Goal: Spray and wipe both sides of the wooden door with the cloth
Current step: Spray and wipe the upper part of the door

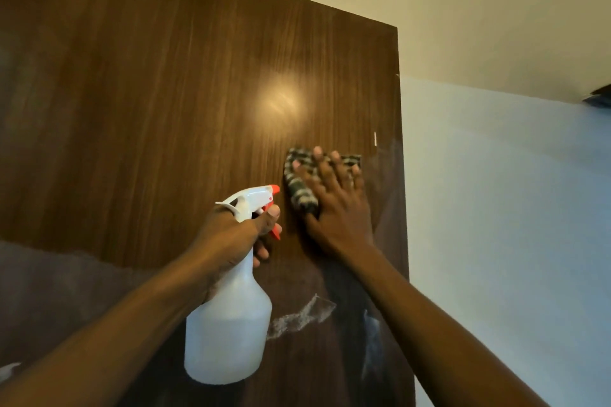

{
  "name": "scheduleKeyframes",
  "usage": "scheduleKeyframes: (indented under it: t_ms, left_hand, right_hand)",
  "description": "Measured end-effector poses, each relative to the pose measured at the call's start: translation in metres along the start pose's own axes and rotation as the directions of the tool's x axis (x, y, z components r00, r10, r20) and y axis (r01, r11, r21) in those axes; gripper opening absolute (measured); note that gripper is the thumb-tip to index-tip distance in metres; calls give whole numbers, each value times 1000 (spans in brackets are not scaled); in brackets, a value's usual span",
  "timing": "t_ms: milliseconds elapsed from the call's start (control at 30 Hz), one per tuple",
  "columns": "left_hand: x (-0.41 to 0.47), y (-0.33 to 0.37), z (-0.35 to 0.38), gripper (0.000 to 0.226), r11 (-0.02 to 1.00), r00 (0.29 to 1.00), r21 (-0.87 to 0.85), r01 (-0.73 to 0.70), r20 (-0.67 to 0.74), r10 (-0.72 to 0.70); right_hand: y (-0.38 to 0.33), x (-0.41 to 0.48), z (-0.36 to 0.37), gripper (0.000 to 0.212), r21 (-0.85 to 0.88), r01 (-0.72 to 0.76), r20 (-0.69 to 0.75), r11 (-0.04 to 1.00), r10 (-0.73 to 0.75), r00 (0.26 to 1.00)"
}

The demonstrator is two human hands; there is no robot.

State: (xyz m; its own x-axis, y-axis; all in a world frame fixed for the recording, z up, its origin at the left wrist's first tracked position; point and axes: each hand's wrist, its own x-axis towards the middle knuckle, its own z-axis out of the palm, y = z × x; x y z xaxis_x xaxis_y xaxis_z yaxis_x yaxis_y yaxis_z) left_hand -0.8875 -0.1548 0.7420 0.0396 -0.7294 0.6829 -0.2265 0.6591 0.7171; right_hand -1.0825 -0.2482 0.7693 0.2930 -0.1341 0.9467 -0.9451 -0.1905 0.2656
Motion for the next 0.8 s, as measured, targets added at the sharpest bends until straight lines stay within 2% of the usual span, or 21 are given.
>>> scheduleKeyframes:
  t_ms: [33,100,167,267,333,467,533,600,667,733,800]
  left_hand:
    - [-1,1,6,36,1000,1000,24,0,-3,0]
    - [-3,2,21,41,998,1000,58,-19,-21,20]
    - [-7,3,32,45,998,997,63,-21,-70,25]
    - [-14,7,44,51,994,997,105,-28,-70,35]
    - [-13,8,47,56,995,998,94,-23,-55,29]
    - [-12,12,56,52,997,1000,83,-3,26,1]
    - [-14,13,60,47,998,999,64,-9,41,6]
    - [-16,12,64,46,999,999,32,-6,34,5]
    - [-19,9,66,46,999,1000,34,5,27,-6]
    - [-25,5,69,46,999,999,45,16,39,-18]
    - [-33,0,71,46,998,997,42,36,60,-38]
  right_hand:
    - [5,-18,4,65,6,36,3,999,-36,999]
    - [23,-54,6,61,41,13,-17,999,-12,1000]
    - [42,-86,7,61,75,-100,-48,992,104,993]
    - [64,-110,1,63,199,-300,-64,933,318,946]
    - [70,-102,-3,63,237,-364,-48,901,385,922]
    - [81,-29,-10,65,197,-458,-39,867,474,880]
    - [86,6,-14,64,155,-431,-47,889,443,895]
    - [86,15,-14,65,90,-346,-46,934,350,935]
    - [76,-7,-9,66,44,-178,-27,983,179,983]
    - [67,-53,-2,66,45,5,-14,999,-4,1000]
    - [69,-104,6,64,53,71,-18,996,-70,997]
